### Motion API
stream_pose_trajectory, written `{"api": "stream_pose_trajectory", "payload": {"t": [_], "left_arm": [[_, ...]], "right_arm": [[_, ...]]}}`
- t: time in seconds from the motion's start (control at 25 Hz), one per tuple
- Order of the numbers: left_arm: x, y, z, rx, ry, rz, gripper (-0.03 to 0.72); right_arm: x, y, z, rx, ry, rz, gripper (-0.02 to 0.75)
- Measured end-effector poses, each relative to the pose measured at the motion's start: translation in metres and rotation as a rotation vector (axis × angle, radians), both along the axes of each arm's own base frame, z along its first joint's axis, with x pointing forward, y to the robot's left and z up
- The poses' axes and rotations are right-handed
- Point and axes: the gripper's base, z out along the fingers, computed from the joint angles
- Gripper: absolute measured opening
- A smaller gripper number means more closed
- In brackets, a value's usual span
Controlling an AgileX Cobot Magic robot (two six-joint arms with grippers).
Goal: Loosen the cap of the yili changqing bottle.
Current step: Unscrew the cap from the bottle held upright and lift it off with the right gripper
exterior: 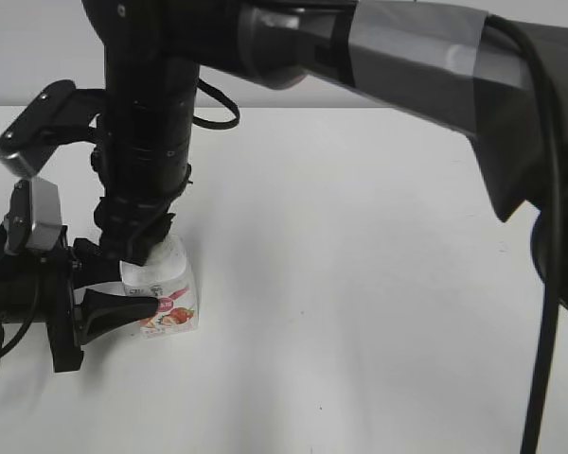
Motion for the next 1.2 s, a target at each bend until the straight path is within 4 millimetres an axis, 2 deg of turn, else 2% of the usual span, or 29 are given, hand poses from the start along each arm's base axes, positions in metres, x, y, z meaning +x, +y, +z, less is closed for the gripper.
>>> {"api": "stream_pose_trajectory", "payload": {"t": [0.12,0.32,0.4,0.48,0.56,0.76,0.96,1.2], "left_arm": [[0.0,0.0,0.0,0.0,0.0,0.0,0.361],[0.0,0.0,0.0,0.001,-0.001,-0.001,0.361],[0.0,0.0,0.0,0.001,-0.001,-0.001,0.361],[0.0,0.0,0.0,0.0,-0.001,0.0,0.361],[0.0,0.0,0.0,0.0,-0.001,0.0,0.361],[0.0,0.0,0.0,0.0,-0.001,0.0,0.361],[0.0,0.0,0.0,0.0,-0.001,0.0,0.361],[0.0,0.0,0.0,0.0,-0.001,0.0,0.361]], "right_arm": [[0.0,0.0,0.0,-0.001,-0.031,0.116,0.393],[-0.001,0.0,0.0,0.001,-0.035,0.136,0.405],[-0.001,0.001,0.0,0.009,-0.017,0.096,0.482],[-0.004,0.003,-0.001,0.018,0.008,0.054,0.589],[-0.004,0.004,-0.001,0.021,0.022,0.025,0.627],[-0.004,0.004,-0.001,0.022,0.045,-0.05,0.577],[-0.003,0.003,0.0,0.016,0.06,-0.157,0.567],[-0.001,-0.005,0.022,0.032,0.066,-0.445,0.565]]}}
